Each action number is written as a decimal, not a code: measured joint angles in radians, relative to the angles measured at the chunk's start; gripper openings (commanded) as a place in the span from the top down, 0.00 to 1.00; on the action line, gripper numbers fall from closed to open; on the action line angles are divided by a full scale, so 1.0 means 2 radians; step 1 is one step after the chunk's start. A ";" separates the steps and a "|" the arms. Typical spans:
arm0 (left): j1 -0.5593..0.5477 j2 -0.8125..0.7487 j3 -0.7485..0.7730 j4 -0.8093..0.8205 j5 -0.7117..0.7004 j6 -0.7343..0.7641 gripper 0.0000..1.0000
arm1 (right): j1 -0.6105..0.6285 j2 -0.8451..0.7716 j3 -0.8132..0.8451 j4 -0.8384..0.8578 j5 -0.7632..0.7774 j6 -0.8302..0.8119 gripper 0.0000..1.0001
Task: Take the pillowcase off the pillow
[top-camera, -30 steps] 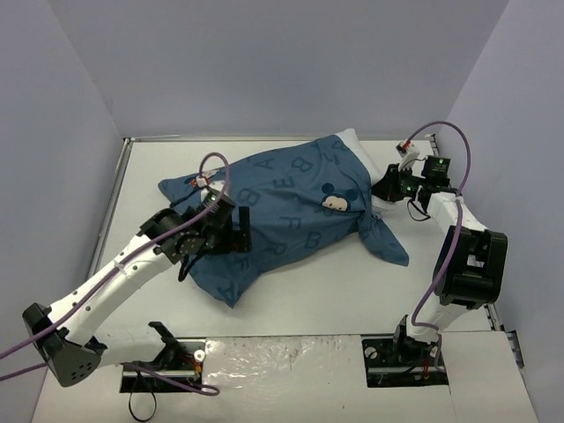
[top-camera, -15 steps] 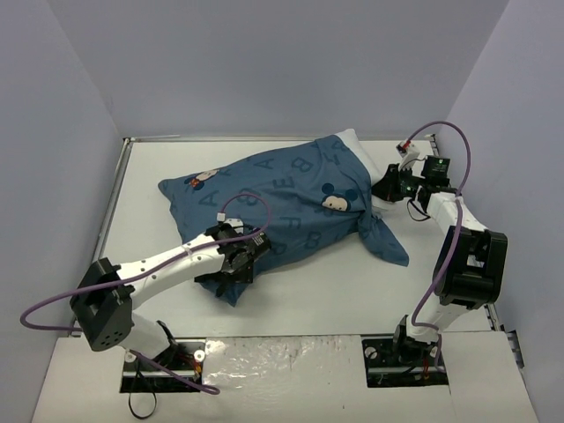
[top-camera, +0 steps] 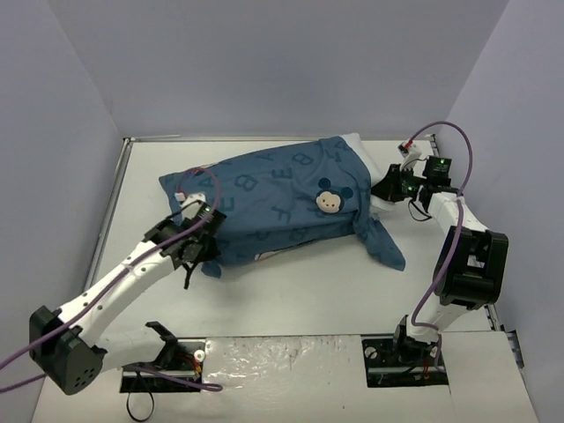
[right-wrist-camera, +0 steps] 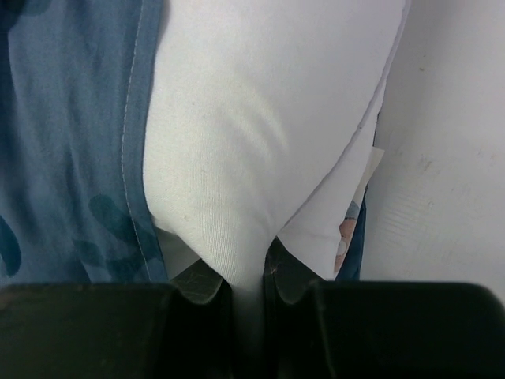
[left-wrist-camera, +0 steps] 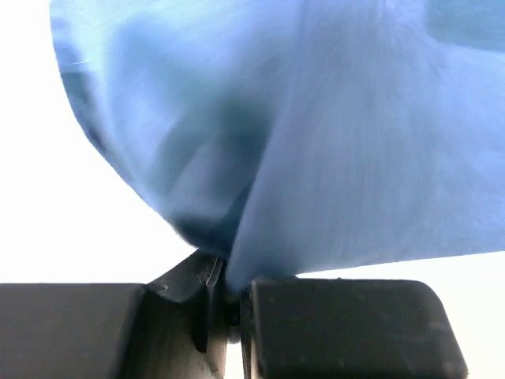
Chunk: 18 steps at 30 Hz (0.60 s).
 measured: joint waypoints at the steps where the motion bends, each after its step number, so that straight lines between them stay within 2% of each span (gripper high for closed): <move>1: 0.023 -0.008 0.024 -0.009 0.000 0.010 0.98 | -0.002 0.000 0.001 -0.004 -0.001 0.001 1.00; 6: 0.171 -0.023 0.113 -0.012 0.015 0.069 0.98 | -0.009 -0.001 0.015 -0.020 -0.009 0.005 1.00; 11: 0.343 -0.012 0.129 -0.006 0.111 0.116 0.98 | -0.026 -0.005 0.017 -0.038 -0.034 0.006 1.00; 14: 0.399 0.008 0.133 -0.011 0.157 0.131 0.98 | -0.034 -0.009 0.017 -0.051 -0.058 0.007 1.00; 18: 0.421 0.036 0.152 -0.018 0.189 0.143 0.98 | -0.057 -0.016 0.017 -0.065 -0.080 0.007 1.00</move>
